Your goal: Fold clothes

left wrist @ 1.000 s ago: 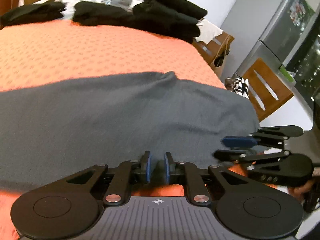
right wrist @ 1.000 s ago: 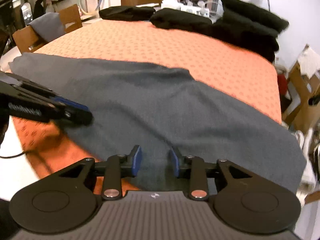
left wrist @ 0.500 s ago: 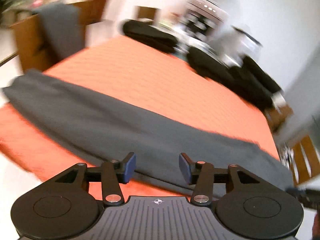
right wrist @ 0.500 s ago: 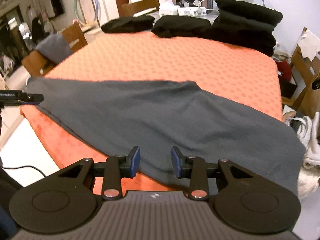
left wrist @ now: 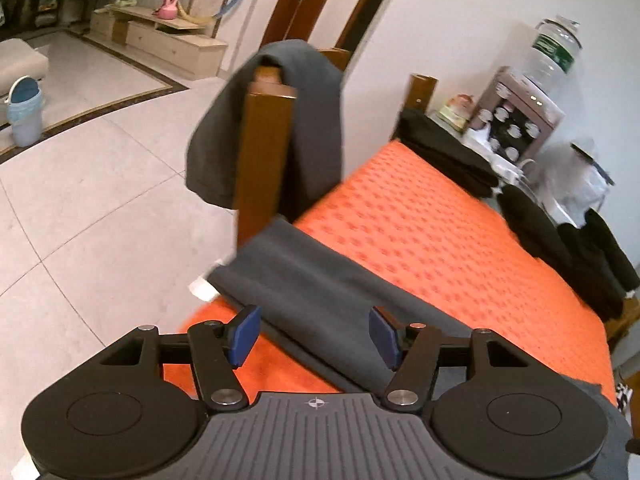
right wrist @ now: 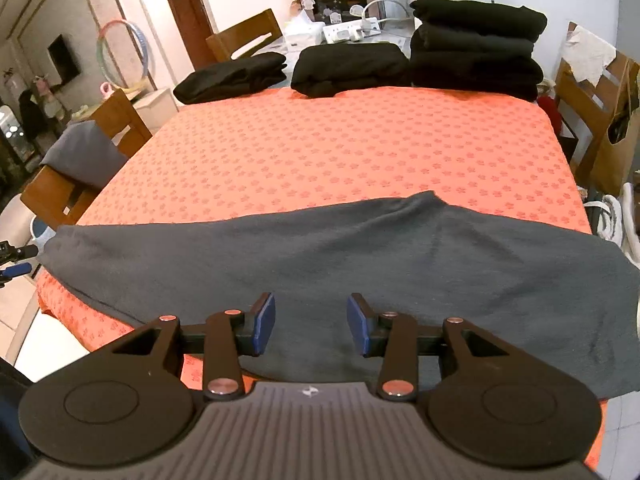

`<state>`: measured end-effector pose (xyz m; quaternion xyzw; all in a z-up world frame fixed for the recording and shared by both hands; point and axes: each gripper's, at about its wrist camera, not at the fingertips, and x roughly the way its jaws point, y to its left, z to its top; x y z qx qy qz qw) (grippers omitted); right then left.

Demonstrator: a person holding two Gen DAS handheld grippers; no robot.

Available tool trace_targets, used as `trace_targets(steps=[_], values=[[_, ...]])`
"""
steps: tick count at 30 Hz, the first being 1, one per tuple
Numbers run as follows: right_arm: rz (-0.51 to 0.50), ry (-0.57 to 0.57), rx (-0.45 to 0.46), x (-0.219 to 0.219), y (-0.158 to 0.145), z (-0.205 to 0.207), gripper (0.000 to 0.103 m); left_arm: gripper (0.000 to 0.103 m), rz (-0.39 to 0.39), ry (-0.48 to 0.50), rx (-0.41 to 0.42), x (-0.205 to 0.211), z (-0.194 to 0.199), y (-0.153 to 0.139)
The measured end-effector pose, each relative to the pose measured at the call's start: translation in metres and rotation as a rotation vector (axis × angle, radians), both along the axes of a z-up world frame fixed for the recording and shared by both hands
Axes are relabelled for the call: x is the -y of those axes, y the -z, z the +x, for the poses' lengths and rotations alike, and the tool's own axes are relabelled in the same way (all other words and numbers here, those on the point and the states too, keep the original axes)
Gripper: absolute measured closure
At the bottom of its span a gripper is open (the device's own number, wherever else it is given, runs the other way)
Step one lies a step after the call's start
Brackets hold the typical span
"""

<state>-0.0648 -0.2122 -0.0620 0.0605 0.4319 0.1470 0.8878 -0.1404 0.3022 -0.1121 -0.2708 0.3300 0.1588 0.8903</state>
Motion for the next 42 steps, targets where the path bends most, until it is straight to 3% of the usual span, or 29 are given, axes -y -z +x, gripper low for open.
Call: trace_targets(steps=[6, 16, 19, 21, 24, 30, 33, 42], values=[[-0.011, 0.055, -0.027, -0.022, -0.001, 0.0, 0.053, 0.038, 0.017, -0.015, -0.019, -0.036, 0.008, 0.019], [-0.009, 0.127, -0.037, -0.04, -0.003, -0.003, 0.053, 0.04, -0.076, 0.022, -0.036, -0.055, 0.019, 0.046], [-0.01, 0.144, -0.038, -0.04, -0.002, -0.005, 0.053, 0.057, -0.074, 0.031, -0.021, -0.056, 0.021, 0.046], [-0.01, 0.154, -0.042, -0.039, -0.001, -0.007, 0.053, 0.077, -0.033, 0.039, 0.001, -0.047, 0.02, 0.035], [-0.01, 0.164, -0.05, -0.036, 0.0, -0.01, 0.053, 0.094, 0.03, 0.051, 0.035, -0.035, 0.019, 0.018], [-0.007, 0.181, -0.061, -0.025, 0.003, -0.016, 0.053, 0.096, 0.154, 0.083, 0.104, -0.008, 0.019, -0.017], [0.001, 0.183, -0.069, -0.015, 0.004, -0.018, 0.053, 0.096, 0.203, 0.19, 0.162, 0.021, 0.026, -0.045], [0.042, 0.15, -0.074, 0.026, 0.005, -0.021, 0.053, 0.096, 0.215, 0.436, 0.28, 0.129, 0.049, -0.091]])
